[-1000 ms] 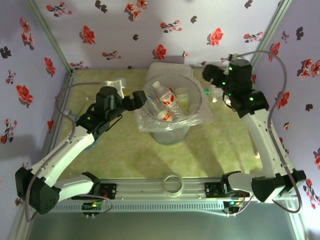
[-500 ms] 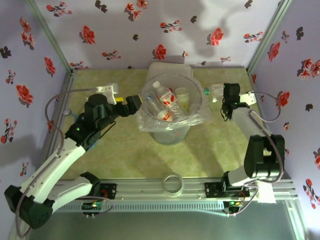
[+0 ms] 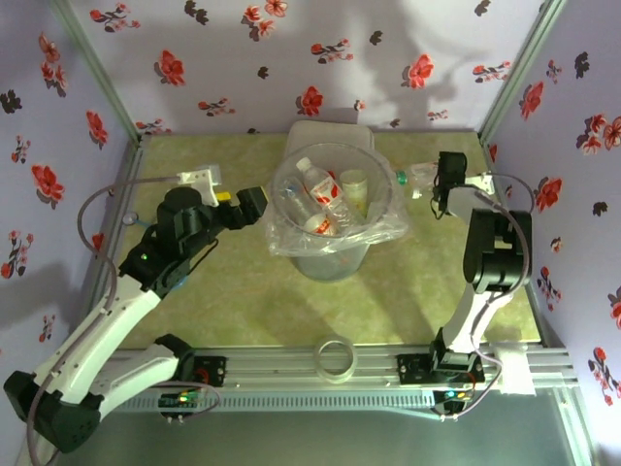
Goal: Put the plastic bottles in the bin
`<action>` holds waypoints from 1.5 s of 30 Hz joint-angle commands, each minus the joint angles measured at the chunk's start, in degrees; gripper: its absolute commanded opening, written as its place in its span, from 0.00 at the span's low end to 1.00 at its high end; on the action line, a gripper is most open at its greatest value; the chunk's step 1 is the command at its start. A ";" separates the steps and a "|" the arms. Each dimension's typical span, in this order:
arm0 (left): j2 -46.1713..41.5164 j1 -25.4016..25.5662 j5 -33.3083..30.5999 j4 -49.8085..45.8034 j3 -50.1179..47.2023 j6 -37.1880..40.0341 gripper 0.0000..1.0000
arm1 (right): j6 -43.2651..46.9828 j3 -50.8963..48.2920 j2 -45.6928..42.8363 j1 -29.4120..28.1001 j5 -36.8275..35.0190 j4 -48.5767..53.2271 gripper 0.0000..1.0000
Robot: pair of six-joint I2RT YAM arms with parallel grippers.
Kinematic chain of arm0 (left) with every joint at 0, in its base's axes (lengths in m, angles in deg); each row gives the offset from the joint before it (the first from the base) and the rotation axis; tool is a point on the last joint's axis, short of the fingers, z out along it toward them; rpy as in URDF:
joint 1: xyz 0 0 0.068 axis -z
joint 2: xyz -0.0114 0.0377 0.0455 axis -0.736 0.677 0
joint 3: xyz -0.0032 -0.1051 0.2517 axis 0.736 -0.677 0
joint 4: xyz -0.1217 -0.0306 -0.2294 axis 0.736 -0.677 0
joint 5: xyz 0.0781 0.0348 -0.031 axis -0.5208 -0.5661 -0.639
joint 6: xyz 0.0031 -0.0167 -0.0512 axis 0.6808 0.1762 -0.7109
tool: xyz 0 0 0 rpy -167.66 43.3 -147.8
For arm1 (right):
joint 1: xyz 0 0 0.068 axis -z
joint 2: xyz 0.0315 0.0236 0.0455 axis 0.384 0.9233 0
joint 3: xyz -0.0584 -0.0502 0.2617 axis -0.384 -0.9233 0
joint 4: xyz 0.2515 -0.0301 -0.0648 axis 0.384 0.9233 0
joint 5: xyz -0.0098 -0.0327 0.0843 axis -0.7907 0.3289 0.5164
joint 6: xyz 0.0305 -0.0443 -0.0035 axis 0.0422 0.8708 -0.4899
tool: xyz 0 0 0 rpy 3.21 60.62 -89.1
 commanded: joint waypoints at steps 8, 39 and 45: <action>-1.30 -0.97 -1.01 -1.32 -0.27 0.46 0.99 | 0.70 2.58 6.44 0.96 3.76 -1.59 0.77; -1.01 -1.15 -0.58 4.61 -5.69 -3.35 0.99 | 42.12 -23.60 -34.55 -6.82 25.00 23.94 0.52; 0.38 -1.16 0.24 6.57 -6.27 -4.18 0.99 | 46.23 -25.25 -36.04 -8.35 27.46 32.02 0.53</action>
